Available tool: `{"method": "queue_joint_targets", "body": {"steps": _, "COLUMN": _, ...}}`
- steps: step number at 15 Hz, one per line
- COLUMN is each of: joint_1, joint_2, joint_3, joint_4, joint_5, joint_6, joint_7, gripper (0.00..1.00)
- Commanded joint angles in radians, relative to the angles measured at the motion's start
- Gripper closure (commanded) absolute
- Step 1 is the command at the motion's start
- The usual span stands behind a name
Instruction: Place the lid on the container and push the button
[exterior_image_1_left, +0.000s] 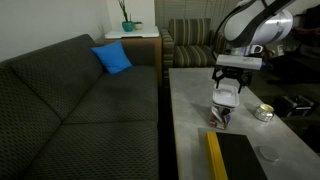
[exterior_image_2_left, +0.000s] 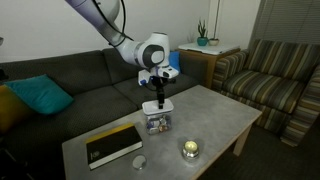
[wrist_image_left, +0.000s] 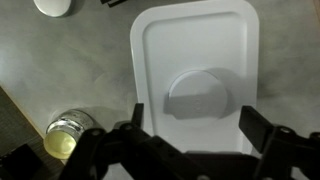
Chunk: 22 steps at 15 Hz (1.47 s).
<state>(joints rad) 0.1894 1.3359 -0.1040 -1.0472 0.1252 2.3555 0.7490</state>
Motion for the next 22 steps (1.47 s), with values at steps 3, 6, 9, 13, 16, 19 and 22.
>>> {"method": "queue_joint_targets", "body": {"steps": 3, "joint_1": 0.016, "joint_2": -0.063, "joint_3": -0.011, "joint_4": -0.063, "joint_5": -0.004, "joint_6": 0.056, "joint_7": -0.011, "gripper": 0.25}}
{"method": "queue_joint_targets", "body": {"steps": 6, "joint_1": 0.017, "joint_2": -0.08, "joint_3": -0.002, "joint_4": -0.073, "joint_5": -0.001, "joint_6": 0.064, "joint_7": -0.022, "gripper": 0.41}}
{"method": "queue_joint_targets", "body": {"steps": 9, "joint_1": 0.012, "joint_2": -0.077, "joint_3": 0.008, "joint_4": -0.062, "joint_5": 0.001, "joint_6": 0.063, "joint_7": -0.03, "gripper": 0.62}}
{"method": "queue_joint_targets", "body": {"steps": 13, "joint_1": 0.016, "joint_2": -0.061, "joint_3": 0.004, "joint_4": -0.053, "joint_5": -0.001, "joint_6": 0.063, "joint_7": -0.021, "gripper": 0.91}}
{"method": "queue_joint_targets", "body": {"steps": 16, "joint_1": 0.012, "joint_2": -0.044, "joint_3": 0.008, "joint_4": -0.043, "joint_5": 0.0, "joint_6": 0.072, "joint_7": -0.031, "gripper": 1.0}}
{"method": "queue_joint_targets", "body": {"steps": 19, "joint_1": 0.009, "joint_2": -0.032, "joint_3": 0.015, "joint_4": -0.04, "joint_5": 0.003, "joint_6": 0.069, "joint_7": -0.04, "gripper": 1.0}}
{"method": "queue_joint_targets", "body": {"steps": 22, "joint_1": 0.005, "joint_2": -0.018, "joint_3": 0.023, "joint_4": -0.039, "joint_5": 0.006, "joint_6": 0.067, "joint_7": -0.043, "gripper": 1.0}}
